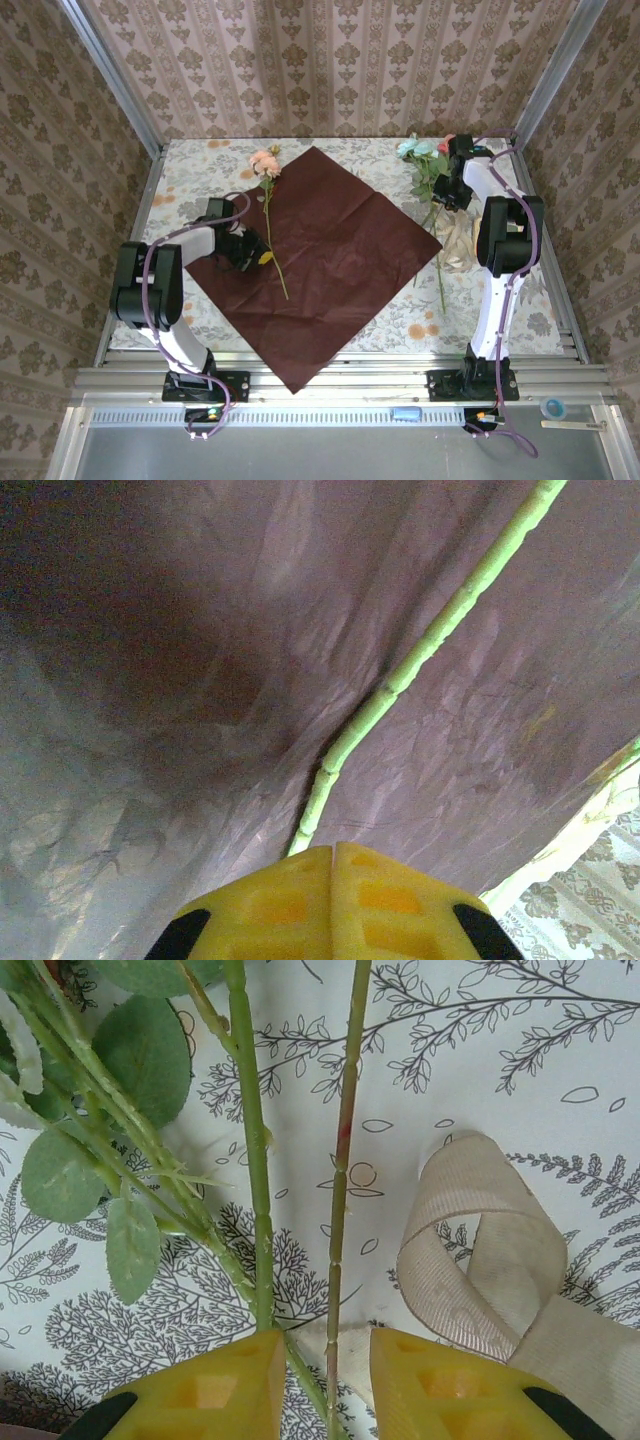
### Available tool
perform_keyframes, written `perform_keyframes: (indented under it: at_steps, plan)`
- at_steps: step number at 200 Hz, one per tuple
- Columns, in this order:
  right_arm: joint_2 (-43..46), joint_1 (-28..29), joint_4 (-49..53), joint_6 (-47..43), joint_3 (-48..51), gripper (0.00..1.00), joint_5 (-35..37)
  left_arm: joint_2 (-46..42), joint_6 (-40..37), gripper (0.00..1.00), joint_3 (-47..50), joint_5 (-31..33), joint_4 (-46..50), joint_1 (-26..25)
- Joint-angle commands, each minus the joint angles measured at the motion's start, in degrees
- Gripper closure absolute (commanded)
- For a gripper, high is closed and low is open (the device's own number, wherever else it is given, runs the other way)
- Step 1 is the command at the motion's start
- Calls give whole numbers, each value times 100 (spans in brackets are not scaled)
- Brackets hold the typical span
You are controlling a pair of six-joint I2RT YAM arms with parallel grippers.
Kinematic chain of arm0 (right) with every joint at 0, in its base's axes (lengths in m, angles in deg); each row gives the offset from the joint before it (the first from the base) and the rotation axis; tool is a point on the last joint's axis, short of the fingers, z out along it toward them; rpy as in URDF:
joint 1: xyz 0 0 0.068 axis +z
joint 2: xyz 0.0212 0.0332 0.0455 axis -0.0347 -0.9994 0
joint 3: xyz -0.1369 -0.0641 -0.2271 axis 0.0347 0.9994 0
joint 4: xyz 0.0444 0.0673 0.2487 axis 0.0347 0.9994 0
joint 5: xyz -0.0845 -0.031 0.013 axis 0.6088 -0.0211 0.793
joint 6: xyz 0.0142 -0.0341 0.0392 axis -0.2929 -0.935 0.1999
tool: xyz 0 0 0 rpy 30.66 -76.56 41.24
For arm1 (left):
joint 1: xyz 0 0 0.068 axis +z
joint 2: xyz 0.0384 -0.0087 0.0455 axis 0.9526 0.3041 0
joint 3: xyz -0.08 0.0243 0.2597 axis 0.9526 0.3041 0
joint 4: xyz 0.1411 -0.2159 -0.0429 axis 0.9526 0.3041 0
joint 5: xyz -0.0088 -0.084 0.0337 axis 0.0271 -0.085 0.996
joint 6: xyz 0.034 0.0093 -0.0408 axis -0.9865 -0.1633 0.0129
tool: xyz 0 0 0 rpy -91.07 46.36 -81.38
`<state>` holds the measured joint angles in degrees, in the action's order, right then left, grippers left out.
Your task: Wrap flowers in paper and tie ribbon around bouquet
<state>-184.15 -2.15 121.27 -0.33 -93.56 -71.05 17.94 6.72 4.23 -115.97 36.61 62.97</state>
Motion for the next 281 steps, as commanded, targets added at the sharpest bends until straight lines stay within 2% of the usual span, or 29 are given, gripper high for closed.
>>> perform_keyframes:
  at_steps: [1,65,92,133,195,232,265,281]
  plan:
    - [-209,-42,91,76,-205,70,197,55,-163,100,-158,26,219,30]
    - [-692,-41,121,15,-535,76,126,86,-301,100,-325,11,445,96]
    - [-634,-21,145,-62,-560,86,227,121,-368,100,-441,11,519,165]
    - [103,129,-86,-333,-397,100,573,385,-503,100,-696,2,575,271]
    - [1483,360,-273,-635,-57,100,1497,682,-611,100,-692,50,490,251]
    - [2210,586,-509,-891,163,100,1576,676,-628,100,-590,70,433,247]
    - [2650,935,-548,-1118,230,100,1952,666,-629,100,-562,90,432,237]
    - [2861,1001,-658,-1098,273,100,1803,659,-629,100,-547,94,433,225]
